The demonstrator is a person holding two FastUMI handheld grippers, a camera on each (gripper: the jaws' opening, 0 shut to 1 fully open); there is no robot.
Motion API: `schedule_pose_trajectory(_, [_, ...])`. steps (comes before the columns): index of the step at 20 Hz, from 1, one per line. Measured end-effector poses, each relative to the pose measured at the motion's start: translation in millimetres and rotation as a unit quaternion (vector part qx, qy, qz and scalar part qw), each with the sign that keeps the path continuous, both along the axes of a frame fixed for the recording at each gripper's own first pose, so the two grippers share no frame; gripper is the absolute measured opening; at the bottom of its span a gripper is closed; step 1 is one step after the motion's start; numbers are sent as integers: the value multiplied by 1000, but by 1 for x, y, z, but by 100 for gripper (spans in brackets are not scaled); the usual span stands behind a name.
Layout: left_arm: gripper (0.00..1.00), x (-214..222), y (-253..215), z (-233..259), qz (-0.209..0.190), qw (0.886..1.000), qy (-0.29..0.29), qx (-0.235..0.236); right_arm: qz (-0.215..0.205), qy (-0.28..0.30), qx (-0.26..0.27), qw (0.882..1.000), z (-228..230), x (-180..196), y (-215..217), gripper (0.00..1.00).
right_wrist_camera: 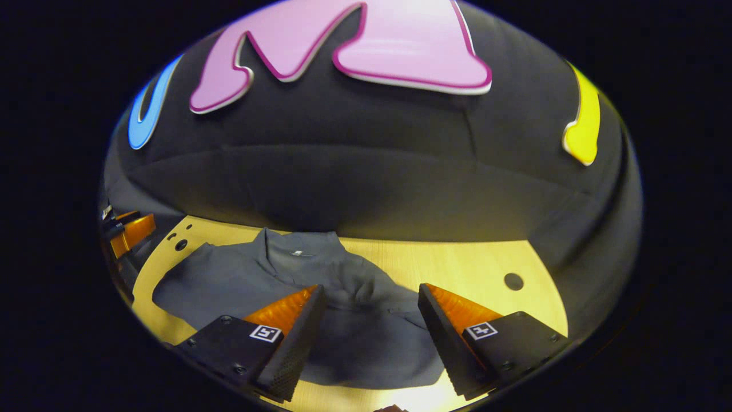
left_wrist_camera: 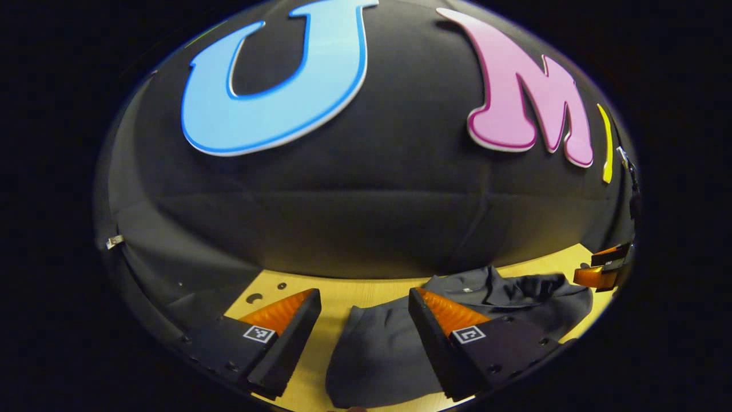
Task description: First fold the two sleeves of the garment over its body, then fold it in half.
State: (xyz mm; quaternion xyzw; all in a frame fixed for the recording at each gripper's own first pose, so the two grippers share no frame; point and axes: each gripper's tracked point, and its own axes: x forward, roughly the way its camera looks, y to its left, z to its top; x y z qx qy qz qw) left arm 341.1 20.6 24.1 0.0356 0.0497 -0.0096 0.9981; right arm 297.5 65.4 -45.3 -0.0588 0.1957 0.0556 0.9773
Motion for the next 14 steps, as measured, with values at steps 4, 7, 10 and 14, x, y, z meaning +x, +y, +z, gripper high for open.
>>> schedule_pose_trajectory(4, [96, -68, 6, 45, 5, 999, -50, -19, 3, -66, -19, 998, 50, -47, 5, 98])
schedule_pose_trajectory(7, [96, -124, 16, 68, 11, 996, -76, -38, -10, -119, -24, 993, 96, -94, -7, 98])
schedule_pose_trajectory(10, [97, -180, 36, 78, 27, 993, -94, -59, -32, -169, -32, 985, 138, -156, -36, 98])
schedule_pose_trajectory(14, [96, -254, 49, 71, 35, 993, -102, -58, -39, -180, -30, 982, 143, -230, -53, 98])
